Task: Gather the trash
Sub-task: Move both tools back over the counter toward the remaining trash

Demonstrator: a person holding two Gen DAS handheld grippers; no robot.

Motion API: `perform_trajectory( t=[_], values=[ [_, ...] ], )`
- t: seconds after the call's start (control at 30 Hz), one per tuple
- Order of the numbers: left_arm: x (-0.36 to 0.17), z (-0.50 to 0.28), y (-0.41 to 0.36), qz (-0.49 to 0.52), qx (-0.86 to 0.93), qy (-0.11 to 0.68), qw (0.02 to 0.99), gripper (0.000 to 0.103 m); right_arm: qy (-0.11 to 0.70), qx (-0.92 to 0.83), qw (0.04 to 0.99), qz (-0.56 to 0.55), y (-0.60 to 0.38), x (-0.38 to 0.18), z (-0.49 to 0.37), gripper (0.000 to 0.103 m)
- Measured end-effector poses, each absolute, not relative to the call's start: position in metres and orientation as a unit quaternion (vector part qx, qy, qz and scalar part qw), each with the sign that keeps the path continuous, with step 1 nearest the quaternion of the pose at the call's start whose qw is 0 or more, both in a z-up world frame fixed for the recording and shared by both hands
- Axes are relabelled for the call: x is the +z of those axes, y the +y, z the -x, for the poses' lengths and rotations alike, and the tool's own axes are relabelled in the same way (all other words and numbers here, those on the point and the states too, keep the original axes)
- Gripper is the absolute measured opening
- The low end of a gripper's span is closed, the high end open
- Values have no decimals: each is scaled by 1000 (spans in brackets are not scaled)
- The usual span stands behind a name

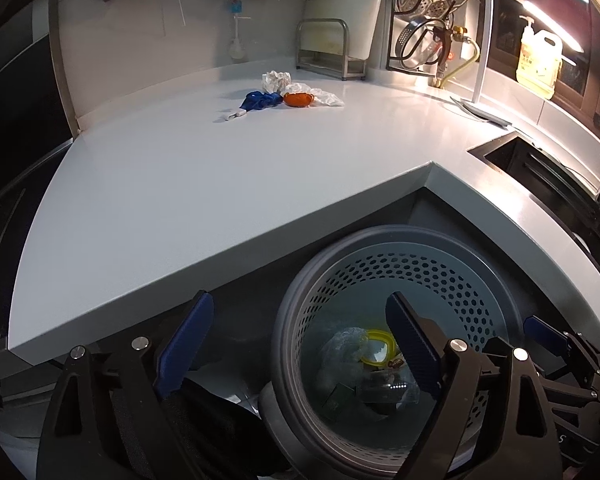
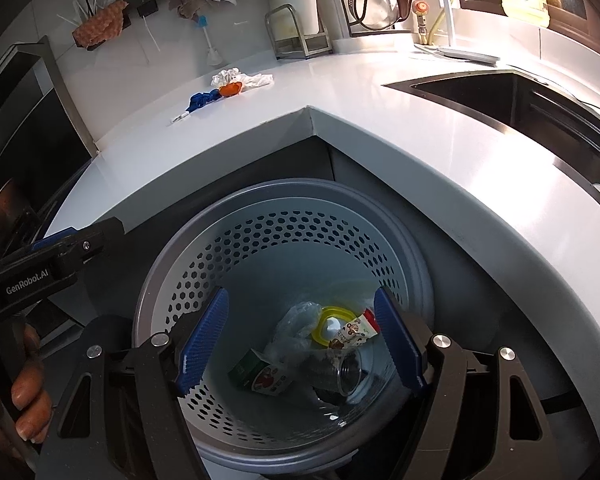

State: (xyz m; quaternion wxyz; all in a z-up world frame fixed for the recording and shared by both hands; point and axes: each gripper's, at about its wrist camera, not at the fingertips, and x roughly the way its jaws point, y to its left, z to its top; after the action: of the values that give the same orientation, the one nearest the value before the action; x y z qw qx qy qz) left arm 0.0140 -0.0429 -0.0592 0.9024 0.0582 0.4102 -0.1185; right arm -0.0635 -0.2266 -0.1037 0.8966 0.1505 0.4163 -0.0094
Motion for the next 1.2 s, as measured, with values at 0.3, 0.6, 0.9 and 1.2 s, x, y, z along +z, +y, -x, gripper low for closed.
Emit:
perform_trajectory(
  t=[0.3,0.6,0.9,1.2],
  values=[
    [-52,-30,-37,-53,-106,410,904,87,415,-6,897,-149,-226,-97,49,72],
    [-35,-49,-35,-53,-100,397,911,90,404,1,904,-143,-226,-82,28,72],
    [-22,-77,-36,-59,-96,385,916,91,385,12,914,-130,-225,-64,-6,72],
    [-5,-111,-47,-67,-96,361,925,94,368,20,921,-123,-235,-47,-51,72]
  ],
)
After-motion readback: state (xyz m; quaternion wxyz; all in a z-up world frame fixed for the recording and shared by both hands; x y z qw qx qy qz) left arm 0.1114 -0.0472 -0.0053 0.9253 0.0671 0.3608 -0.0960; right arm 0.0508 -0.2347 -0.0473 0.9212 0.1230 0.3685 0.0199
